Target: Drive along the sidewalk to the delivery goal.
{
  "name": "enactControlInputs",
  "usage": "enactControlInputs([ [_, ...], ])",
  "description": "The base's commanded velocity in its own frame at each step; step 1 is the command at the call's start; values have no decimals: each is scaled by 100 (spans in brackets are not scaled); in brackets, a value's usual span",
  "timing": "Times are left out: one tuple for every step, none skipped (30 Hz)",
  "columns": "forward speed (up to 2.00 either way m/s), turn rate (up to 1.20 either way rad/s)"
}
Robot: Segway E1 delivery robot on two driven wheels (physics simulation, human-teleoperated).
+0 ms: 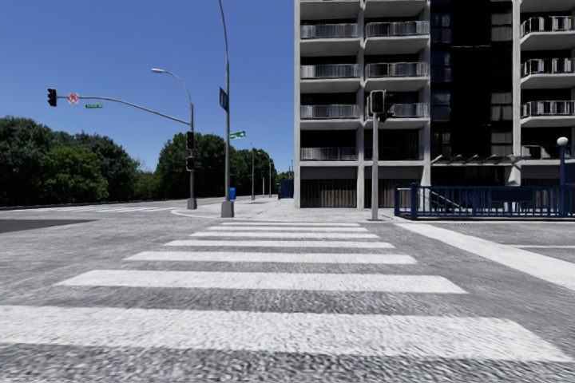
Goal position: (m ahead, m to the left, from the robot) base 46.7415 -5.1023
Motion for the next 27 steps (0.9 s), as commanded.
enactControlInputs([
  [200,0],
  [200,0],
  [200,0],
  [200,0],
  [200,0],
  [200,0],
  [200,0],
  [200,0],
  [200,0],
  [200,0],
  [200,0],
  [200,0],
  [200,0],
  [200,0],
  [200,0],
  [200,0],
  [200,0],
  [200,0],
  [200,0],
  [200,0],
  [200,0],
  [200,0],
  [200,0],
  [200,0],
  [200,0],
  [200,0],
  [200,0],
])
